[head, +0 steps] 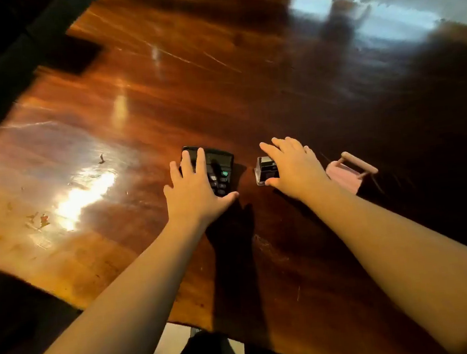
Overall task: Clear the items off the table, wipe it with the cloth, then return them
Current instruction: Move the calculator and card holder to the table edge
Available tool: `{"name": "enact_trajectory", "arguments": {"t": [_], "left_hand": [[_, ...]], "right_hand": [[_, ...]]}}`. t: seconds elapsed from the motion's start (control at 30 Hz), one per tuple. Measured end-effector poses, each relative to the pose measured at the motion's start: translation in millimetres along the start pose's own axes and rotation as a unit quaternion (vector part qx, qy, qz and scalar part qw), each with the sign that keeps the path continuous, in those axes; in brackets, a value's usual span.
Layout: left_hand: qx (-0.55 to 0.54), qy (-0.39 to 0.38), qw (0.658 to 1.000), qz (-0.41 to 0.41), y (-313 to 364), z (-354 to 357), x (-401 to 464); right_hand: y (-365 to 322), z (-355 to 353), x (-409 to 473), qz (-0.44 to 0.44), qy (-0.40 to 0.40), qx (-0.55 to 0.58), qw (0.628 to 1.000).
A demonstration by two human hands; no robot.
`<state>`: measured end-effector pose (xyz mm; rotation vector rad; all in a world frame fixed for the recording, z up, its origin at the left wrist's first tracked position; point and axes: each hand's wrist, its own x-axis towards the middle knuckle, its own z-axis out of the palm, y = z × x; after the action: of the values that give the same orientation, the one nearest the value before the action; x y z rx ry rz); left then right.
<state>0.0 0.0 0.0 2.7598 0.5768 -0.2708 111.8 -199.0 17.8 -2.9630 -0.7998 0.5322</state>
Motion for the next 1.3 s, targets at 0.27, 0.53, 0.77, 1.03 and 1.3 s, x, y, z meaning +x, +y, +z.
{"name": "enact_trajectory", "arguments": {"t": [0.27, 0.53, 0.77, 1.03, 1.3], "left_hand": [[0.034, -0.001, 0.997, -0.065, 0.4, 23.5, 10.1], [0.014, 0.001, 0.995, -0.103, 5.2, 21.4, 11.2], [-0.009, 0.015, 0.991, -0.134, -12.1, 8.6, -7.8], [-0.044, 0.041, 0.984, -0.168, -96.4, -38.7, -14.8], [-0.069, 0.089, 0.963, -0.247, -227.8, -85.8, -18.7]], "right_hand": [[4.8, 6.1, 16.8, -0.005, -0.033, -0.005, 0.999], [10.4, -7.4, 15.7, -0.035, -0.028, 0.014, 0.999], [-13.0, -23.8, 9.8, -0.079, 0.011, 0.014, 0.997], [-110.6, -44.9, 24.9, -0.115, 0.020, -0.017, 0.993], [-249.1, -45.7, 64.2, -0.186, 0.029, -0.033, 0.982]]}}
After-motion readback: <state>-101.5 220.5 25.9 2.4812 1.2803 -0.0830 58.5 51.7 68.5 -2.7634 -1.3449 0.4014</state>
